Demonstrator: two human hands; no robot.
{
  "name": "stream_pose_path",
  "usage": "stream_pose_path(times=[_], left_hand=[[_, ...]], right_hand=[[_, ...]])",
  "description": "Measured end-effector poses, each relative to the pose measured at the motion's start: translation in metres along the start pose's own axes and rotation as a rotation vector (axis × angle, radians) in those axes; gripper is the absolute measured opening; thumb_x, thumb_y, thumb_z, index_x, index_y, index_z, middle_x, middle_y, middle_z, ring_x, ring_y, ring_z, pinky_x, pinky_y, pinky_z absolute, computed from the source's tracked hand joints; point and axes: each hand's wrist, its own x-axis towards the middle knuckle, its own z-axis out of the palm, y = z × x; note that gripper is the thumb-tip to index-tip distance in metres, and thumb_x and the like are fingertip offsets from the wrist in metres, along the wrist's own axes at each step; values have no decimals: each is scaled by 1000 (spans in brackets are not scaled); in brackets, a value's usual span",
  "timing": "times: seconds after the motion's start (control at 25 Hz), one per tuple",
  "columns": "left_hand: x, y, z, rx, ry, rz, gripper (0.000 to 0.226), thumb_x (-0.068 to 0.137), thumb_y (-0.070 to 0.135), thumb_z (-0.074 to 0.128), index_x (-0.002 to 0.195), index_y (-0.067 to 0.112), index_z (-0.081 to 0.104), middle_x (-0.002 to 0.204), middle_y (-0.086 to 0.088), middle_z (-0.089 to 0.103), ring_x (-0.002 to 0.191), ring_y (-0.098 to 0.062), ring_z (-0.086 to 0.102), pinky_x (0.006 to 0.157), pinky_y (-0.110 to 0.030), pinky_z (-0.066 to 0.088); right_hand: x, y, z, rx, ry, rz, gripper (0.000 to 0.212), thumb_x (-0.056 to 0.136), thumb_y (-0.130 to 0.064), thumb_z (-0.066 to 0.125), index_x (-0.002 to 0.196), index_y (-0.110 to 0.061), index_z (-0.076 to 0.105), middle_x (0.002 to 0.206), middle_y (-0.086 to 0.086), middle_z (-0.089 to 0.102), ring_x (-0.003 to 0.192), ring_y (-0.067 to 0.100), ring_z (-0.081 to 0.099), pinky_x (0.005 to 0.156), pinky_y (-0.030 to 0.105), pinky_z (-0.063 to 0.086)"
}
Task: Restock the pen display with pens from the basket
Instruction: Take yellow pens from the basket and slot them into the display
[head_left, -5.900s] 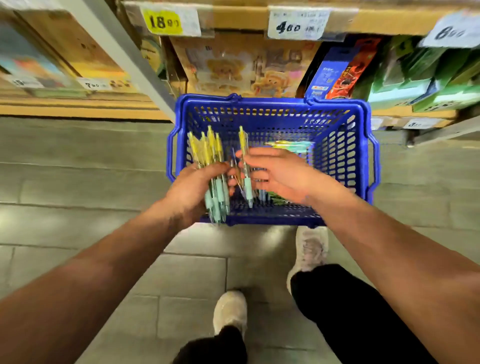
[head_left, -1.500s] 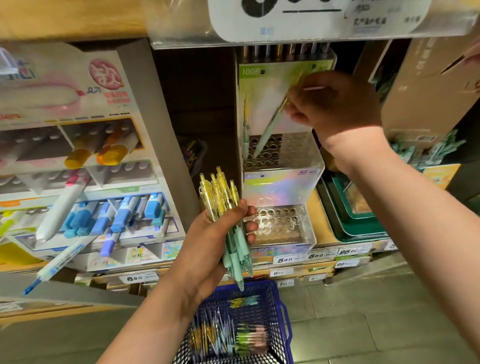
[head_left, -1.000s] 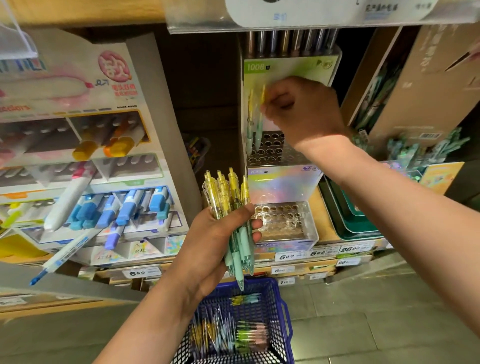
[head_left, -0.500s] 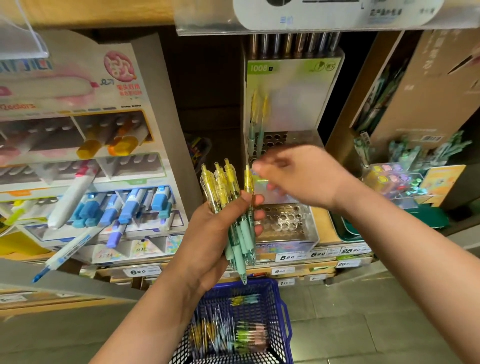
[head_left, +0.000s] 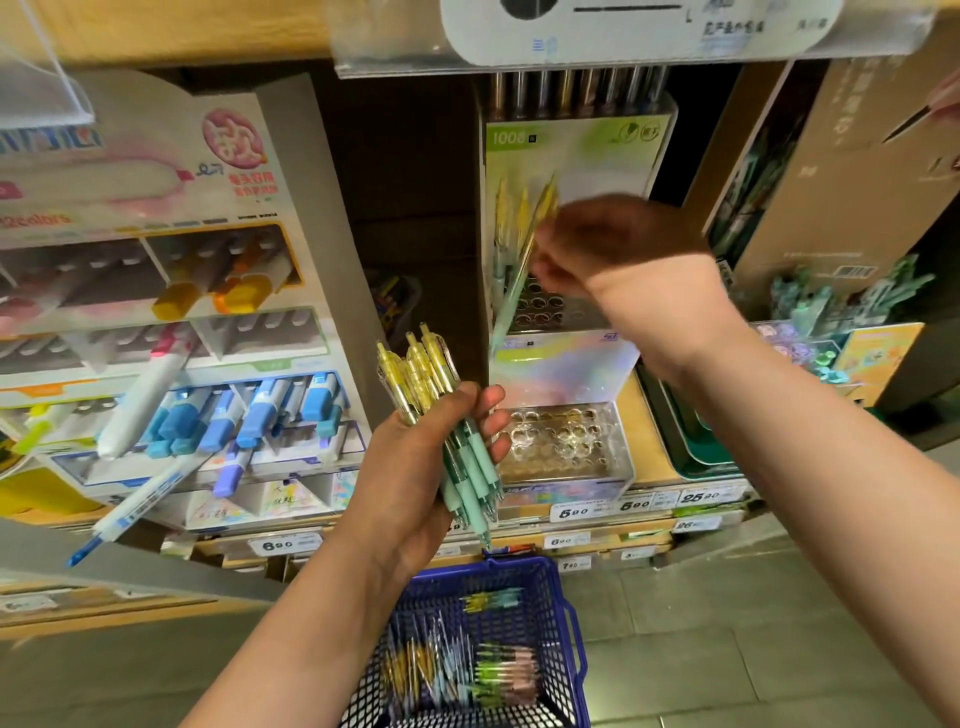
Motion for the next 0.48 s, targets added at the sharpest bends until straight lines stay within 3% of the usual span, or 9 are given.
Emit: stream_pose_path(times=[0.16,0.32,0.4,0.48], left_hand=[[-4,-1,-5,132,-56,-15,25,94,31,72,104,9,67,80,-10,61,67,-20,60,58,-31,53],[-6,-2,-2,106,-31,-12,26,90,26,77,109,10,68,89,-13,63,72,-20,64,61,-29,56],[-6,-4,-2,97,-36,5,24,90,22,76,110,8,69,93,-14,64,73,-20,67,63,-28,57],[-7,-6,-2,88,-36,22,18,90,19,75,105,9,71,91,-13,66,73,-19,68,65,-28,58]], right_hand=[[26,-9,7,-227,162,-237,8,88,-25,73,82,-26,69,77,-1,76,74,19,75,79,41,62],[34,0,16,-419,168,-273,12,88,-31,70,92,-20,73,85,-1,77,80,16,74,83,40,60],[34,4,20,-495,127,-266,12,88,-29,70,93,-19,74,84,-4,76,82,14,74,86,35,58],[33,8,24,-622,99,-267,10,88,-29,70,92,-22,75,80,-11,70,84,10,72,84,16,51]])
